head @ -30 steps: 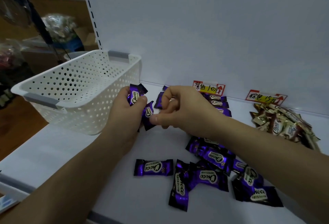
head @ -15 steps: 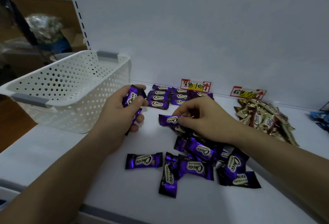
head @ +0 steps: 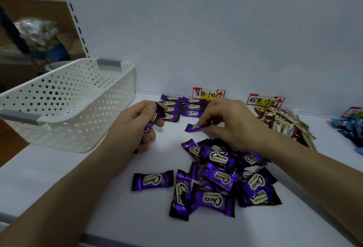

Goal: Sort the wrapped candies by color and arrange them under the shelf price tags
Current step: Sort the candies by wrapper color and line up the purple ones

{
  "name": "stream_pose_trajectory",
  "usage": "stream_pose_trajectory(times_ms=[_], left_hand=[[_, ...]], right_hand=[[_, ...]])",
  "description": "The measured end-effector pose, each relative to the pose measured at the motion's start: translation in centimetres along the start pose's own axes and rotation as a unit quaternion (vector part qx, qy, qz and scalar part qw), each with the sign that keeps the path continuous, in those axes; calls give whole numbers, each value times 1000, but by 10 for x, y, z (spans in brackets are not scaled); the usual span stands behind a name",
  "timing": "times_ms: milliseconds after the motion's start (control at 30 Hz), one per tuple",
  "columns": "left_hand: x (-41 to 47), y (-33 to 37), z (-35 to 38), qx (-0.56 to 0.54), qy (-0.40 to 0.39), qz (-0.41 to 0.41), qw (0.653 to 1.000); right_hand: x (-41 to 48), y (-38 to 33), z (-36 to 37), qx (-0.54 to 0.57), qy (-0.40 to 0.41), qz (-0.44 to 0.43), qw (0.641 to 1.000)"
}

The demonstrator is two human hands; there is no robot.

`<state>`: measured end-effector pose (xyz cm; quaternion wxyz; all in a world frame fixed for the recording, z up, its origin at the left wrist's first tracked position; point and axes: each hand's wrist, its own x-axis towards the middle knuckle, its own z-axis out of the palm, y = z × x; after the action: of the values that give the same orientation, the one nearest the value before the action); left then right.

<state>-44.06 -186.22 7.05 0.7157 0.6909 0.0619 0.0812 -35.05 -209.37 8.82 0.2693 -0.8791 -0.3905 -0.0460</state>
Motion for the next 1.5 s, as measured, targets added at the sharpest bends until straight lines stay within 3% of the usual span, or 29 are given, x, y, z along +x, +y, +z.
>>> stream_pose_trajectory(times_ms=[133,300,433,667,800,900,1000,1100,1500], left_hand=[[1,-1,0,9,-4,1,1000],[3,-2,1,5,0,-3,1000],[4,-3,0,-11,8,1,1000],[5,-3,-1,-25,43,5,999],[6,-3,-2,-32,57,-8,998],[5,-2,-1,-24,47,-8,999],[4,-1,-1,-20,39,-7,999],[2,0,-1,-13,41,-7,999],[4,1,1,-19,67,-27,997]], right_hand=[[-2,6,0,-29,-28,13,999],[0,10,-9,0,50,36,998],[12,2,-1,-37,-74,31,996],[38,-8,-4,-56,-202,82,974],[39,-6,-12,47,-114,126,984],[31,-5,-11,134,-65,176,973],[23,-3,1,9,-66,145,987],[14,-4,6,-78,-1,93,993],[20,-2,20,-76,16,81,994]])
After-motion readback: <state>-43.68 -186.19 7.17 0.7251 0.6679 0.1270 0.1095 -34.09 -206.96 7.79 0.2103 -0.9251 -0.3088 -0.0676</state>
